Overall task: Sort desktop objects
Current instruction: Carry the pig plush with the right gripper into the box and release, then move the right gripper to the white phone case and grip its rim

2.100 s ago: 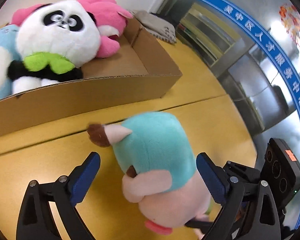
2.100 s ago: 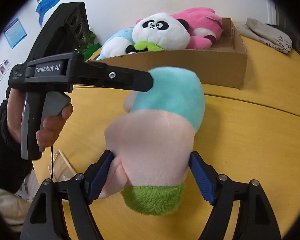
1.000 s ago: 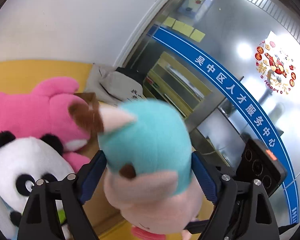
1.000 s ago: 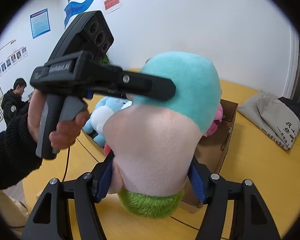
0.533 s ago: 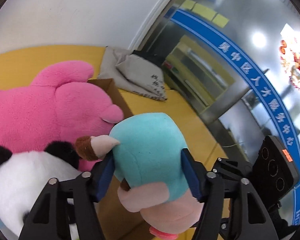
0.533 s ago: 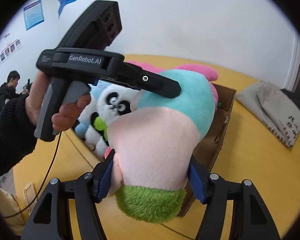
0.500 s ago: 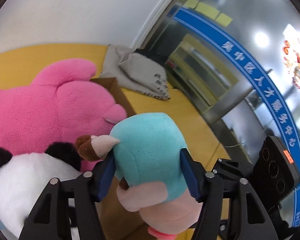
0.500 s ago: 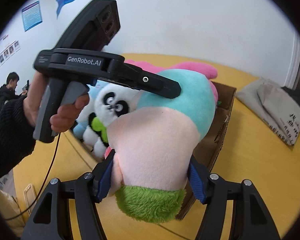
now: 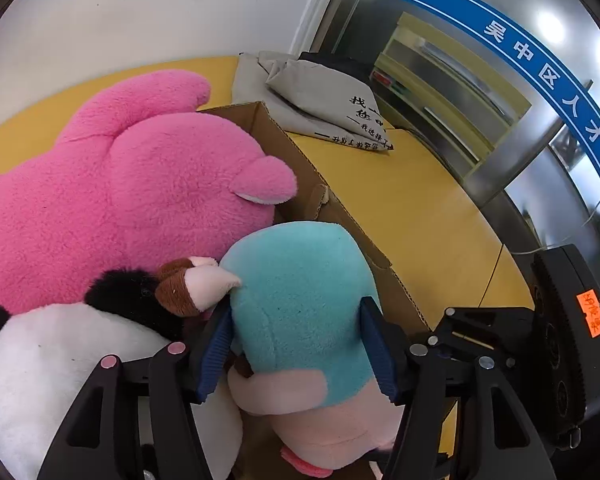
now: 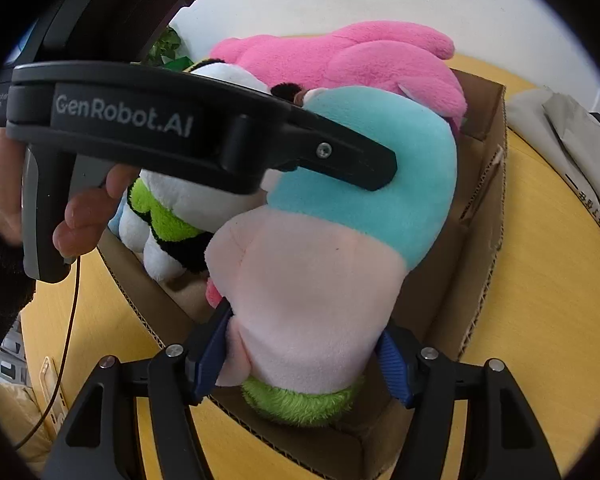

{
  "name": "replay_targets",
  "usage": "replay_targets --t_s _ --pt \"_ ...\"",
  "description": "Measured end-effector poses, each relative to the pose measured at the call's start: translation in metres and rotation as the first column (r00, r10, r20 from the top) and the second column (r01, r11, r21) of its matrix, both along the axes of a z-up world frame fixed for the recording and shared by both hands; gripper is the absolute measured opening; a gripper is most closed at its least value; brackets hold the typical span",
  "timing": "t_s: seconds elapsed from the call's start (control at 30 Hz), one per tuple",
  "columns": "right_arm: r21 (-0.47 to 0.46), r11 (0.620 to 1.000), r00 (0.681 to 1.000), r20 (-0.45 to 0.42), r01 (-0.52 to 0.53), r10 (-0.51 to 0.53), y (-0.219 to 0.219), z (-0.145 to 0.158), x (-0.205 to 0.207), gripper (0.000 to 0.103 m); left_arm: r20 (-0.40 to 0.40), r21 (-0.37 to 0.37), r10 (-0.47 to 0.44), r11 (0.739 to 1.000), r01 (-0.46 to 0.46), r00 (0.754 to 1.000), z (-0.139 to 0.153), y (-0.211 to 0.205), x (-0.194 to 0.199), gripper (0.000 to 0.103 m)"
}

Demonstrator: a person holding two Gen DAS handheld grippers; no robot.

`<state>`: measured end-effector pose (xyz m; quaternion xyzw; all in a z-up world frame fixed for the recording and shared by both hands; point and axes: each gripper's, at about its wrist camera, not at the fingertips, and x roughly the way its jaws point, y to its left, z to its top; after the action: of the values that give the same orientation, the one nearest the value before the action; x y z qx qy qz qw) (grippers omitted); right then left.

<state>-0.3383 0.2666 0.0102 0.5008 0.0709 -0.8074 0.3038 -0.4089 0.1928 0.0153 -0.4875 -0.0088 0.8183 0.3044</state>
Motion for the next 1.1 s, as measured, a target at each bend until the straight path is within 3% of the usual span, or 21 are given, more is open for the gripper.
replay_targets --t_s 0.17,0.3,0.4,0.5,0.6,0.7,0.77,0.9,1.03,1.1 --pt "0.052 0.998 0.998 -0.051 0.029 -0.027 0.002 0.005 0.009 0.077 -0.035 0.01 0.02 1.0 -0.019 0.999 0.017 -0.007 0.007 0.068" --pt "0.001 1.0 0.994 -0.109 0.03 -0.029 0.015 0.03 0.028 0.077 -0.099 0.031 0.037 0.999 -0.034 0.994 0.044 -0.018 0.01 0.066" --pt "-0.07 0.997 0.989 -0.144 0.019 -0.029 0.022 0.048 0.034 0.077 -0.083 -0.022 0.026 0.999 -0.028 0.996 0.04 -0.013 0.003 0.066" --pt "-0.14 0.99 0.992 -0.126 -0.02 0.002 0.017 0.045 0.021 0.077 -0.03 -0.132 -0.022 0.991 0.018 0.999 0.009 0.007 -0.004 0.068" --pt "-0.145 0.989 0.995 -0.097 -0.024 0.009 0.009 0.036 0.023 0.078 -0.005 -0.096 0.004 0.995 -0.004 1.0 0.002 0.003 -0.011 0.069" --pt "-0.165 0.986 0.995 -0.093 0.005 -0.021 0.015 0.032 0.032 0.077 -0.008 -0.109 -0.006 0.994 0.005 1.0 0.006 -0.001 -0.008 0.068" --pt "-0.179 0.983 0.992 -0.113 0.031 -0.052 0.022 0.041 0.042 0.077 -0.013 -0.104 0.002 0.995 -0.003 1.0 0.012 -0.005 -0.003 0.065" --pt "-0.226 0.973 0.979 -0.177 0.057 -0.098 0.038 0.072 0.08 0.077 -0.075 0.018 0.03 0.999 -0.028 0.997 0.051 -0.038 0.031 0.066" --pt "-0.267 0.963 0.973 -0.215 0.023 -0.083 0.037 0.092 0.137 0.078 -0.18 0.09 0.067 0.995 -0.051 0.981 0.09 -0.096 0.103 0.09" --pt "-0.292 0.956 0.975 -0.214 0.001 -0.066 0.029 0.095 0.166 0.079 -0.203 0.112 0.086 0.992 -0.064 0.975 0.098 -0.129 0.144 0.093"
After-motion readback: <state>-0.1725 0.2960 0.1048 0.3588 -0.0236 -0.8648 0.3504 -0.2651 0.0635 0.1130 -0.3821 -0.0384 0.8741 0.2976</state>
